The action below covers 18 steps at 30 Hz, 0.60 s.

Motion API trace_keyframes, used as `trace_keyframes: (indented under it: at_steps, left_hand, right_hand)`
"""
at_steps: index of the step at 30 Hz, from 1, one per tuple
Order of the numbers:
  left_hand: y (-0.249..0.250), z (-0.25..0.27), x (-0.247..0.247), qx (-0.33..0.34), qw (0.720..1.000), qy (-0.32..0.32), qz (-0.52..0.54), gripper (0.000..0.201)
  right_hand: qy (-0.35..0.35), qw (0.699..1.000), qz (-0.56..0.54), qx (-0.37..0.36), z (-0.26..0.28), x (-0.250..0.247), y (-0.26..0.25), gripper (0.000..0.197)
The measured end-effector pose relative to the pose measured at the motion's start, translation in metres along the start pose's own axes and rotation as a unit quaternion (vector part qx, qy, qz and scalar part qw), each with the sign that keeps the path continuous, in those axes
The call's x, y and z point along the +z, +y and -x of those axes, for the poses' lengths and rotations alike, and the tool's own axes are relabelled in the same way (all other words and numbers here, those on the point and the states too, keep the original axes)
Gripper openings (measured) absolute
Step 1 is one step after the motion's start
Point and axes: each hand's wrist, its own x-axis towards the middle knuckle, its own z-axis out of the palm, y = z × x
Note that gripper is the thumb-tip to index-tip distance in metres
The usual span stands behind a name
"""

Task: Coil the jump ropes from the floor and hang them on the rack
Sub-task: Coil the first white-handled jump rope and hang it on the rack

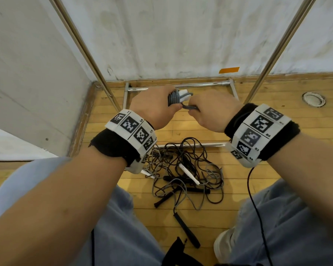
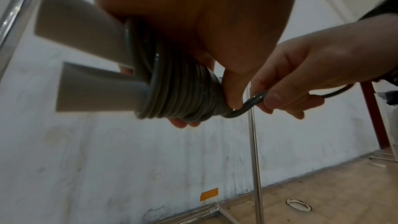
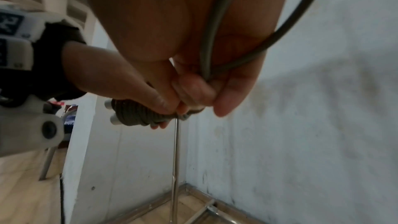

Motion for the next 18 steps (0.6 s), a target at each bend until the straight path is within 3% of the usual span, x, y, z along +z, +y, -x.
trace_keyframes:
  at_steps: [2,7,14,18]
  left_hand:
    - [0.001,-0.001,0.002,0.000,1.000,-0.021,-0.019,0.017]
    - [-0.001,-0.002,0.006,-0.002,0.996,-0.062,-0.066,0.020]
    - [0.002,0.004,-0.001,0.030,0.994,-0.092,-0.045,0.019]
    - [0.006,0.007,-0.001,0.049,0.994,-0.095,-0.011,0.034]
  right_hand:
    - [0.001,0.999,0.040,-0.007,0.002,-0.001,-0.001,0.012]
    - [-0.021,0.998,0.048,-0.018,0.001,0.009,-0.008,0.019]
    - [0.086,0.996,-0.007,-0.036,-0.005,0.007,0.007,0.031]
    - [0.138,0.989,-0.036,-0.026,-0.007,0.005,0.017,0.036]
